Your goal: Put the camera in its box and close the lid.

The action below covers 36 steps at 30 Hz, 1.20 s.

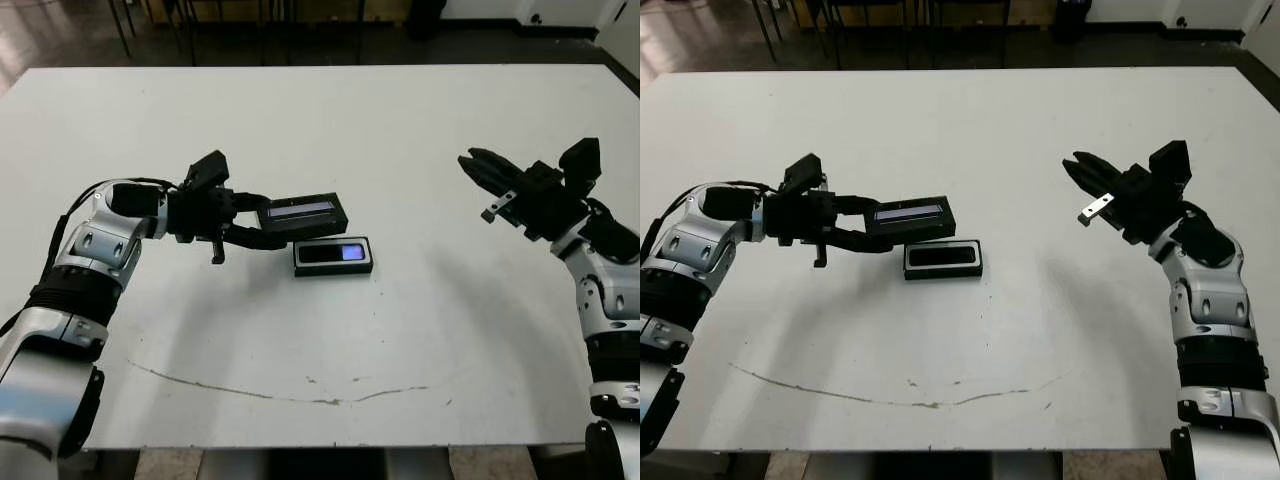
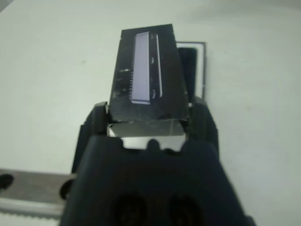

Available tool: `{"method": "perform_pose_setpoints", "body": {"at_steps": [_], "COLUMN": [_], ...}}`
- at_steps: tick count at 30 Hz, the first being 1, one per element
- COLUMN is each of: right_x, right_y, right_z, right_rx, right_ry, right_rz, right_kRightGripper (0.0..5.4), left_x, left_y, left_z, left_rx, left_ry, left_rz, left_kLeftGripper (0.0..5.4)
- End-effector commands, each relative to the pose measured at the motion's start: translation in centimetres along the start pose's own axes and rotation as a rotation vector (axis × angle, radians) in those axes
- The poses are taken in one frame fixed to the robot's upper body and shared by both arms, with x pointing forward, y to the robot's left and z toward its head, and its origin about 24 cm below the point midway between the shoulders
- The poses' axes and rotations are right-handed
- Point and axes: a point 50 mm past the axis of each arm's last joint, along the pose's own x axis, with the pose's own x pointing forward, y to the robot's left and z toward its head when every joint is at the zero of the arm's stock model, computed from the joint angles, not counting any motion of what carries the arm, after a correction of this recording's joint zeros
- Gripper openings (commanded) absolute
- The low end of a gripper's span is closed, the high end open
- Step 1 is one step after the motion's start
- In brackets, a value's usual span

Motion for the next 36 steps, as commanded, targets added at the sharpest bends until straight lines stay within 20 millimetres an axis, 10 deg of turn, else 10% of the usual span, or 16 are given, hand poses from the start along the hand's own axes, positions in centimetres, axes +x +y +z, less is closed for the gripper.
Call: {"method": "perform_pose_setpoints", "body": {"at_steps": [1, 36], "right_x": [-0.5, -1.2], "right_y": [0.0, 0.0], "right_z": [-0.8, -0.2], "right_rx": [0.014, -0.025], "right_ry": [0.06, 0.088], "right_rz": [-0.002, -0.002], "right_kRightGripper": [0.0, 0.0], "left_x": [0.0, 3.4], "left_y": [0.5, -1.3], "left_z": [-0.6, -2.5], "left_rx": [-0.024, -0.163], "left_ry": [0.028, 0.158], "left_rz": [-0.009, -0.356], "left_kLeftGripper": [1.11, 0.93]}}
